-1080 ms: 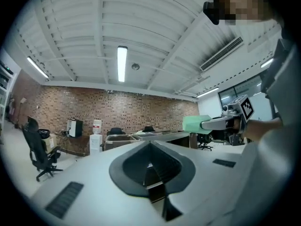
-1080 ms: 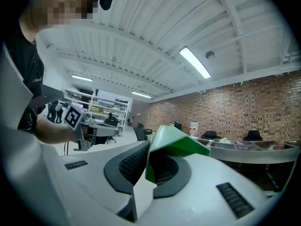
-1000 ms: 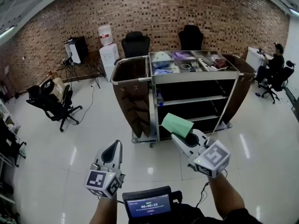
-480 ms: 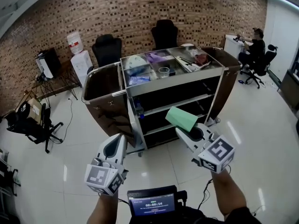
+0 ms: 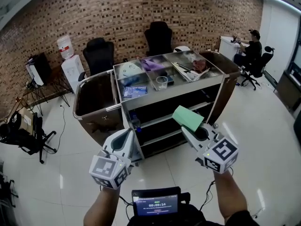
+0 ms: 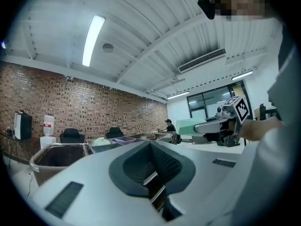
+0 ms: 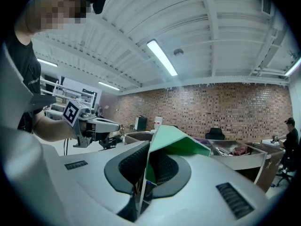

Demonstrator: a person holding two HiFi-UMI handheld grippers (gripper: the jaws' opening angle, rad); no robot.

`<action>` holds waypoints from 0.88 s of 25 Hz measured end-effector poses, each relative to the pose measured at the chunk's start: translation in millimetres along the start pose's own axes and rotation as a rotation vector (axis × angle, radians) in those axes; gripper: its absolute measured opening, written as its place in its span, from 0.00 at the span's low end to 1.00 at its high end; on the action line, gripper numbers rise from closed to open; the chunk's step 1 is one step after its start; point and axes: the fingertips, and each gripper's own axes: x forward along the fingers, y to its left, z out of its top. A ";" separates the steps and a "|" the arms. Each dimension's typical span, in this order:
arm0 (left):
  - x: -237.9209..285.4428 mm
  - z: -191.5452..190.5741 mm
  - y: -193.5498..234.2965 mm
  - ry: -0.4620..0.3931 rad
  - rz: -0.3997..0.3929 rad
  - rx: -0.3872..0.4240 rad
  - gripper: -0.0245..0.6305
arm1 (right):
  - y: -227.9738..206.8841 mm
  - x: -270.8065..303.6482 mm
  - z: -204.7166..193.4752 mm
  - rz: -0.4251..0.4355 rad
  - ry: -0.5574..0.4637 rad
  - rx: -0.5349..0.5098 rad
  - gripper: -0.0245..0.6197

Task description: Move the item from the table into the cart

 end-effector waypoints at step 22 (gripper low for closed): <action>301.7 21.2 10.1 0.041 -0.163 0.035 0.04 | -336.4 103.1 -8.4 0.127 0.130 -0.050 0.04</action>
